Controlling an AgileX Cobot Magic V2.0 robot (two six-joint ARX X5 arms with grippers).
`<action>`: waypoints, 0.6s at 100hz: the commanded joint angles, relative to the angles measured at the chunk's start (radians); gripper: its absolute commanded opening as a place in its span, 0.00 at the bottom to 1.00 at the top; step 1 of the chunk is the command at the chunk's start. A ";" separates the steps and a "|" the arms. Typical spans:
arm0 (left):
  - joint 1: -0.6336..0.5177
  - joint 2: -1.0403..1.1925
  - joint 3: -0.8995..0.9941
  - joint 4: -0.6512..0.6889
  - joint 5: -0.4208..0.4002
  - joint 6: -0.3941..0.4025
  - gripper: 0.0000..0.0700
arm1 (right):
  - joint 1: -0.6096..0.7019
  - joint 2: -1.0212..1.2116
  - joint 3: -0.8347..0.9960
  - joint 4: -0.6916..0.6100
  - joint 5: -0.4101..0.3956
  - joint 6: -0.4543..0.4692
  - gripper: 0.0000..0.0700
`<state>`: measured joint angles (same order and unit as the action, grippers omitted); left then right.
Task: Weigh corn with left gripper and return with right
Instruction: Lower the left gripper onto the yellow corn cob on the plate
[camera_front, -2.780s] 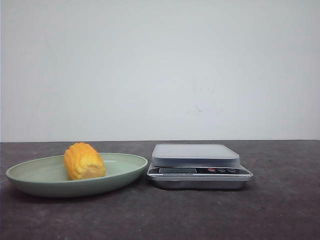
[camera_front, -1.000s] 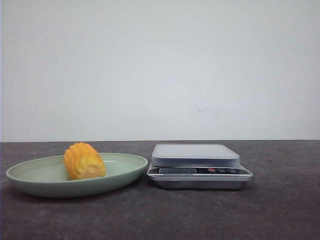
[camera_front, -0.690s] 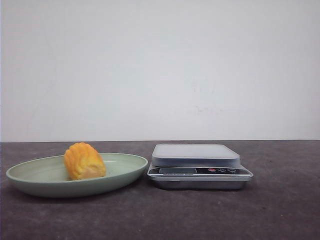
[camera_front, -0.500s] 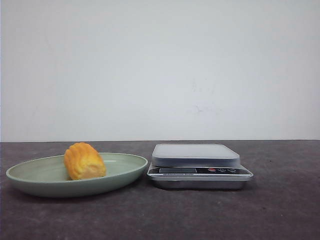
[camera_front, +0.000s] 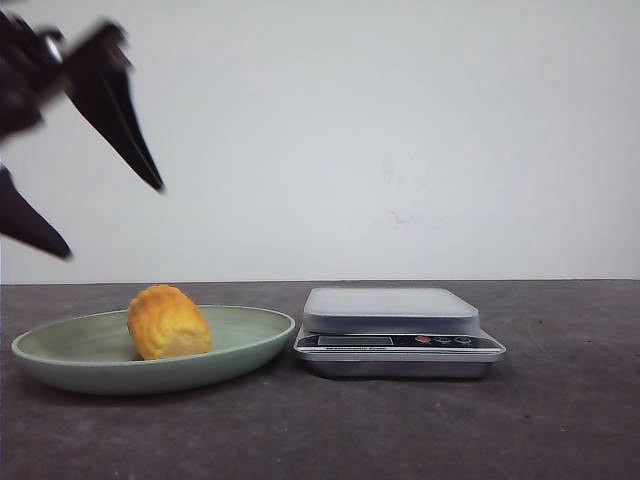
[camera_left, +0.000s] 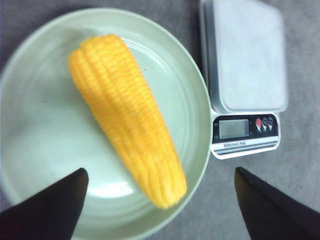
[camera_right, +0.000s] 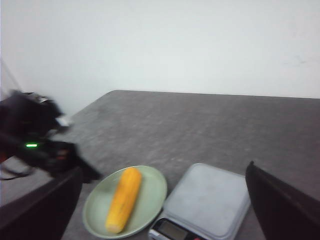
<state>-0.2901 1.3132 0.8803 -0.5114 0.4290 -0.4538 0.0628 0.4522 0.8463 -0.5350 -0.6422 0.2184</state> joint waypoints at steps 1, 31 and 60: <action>-0.019 0.053 0.011 0.030 -0.001 -0.061 0.79 | 0.002 0.002 0.010 0.005 -0.016 0.020 0.95; -0.117 0.211 0.011 0.087 -0.081 -0.082 0.72 | 0.002 0.002 0.010 0.010 -0.023 0.035 0.95; -0.134 0.256 0.012 0.098 -0.086 -0.061 0.01 | 0.002 0.002 0.010 0.002 -0.024 0.037 0.95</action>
<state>-0.4194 1.5566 0.8803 -0.4252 0.3431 -0.5274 0.0628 0.4522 0.8463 -0.5358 -0.6617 0.2436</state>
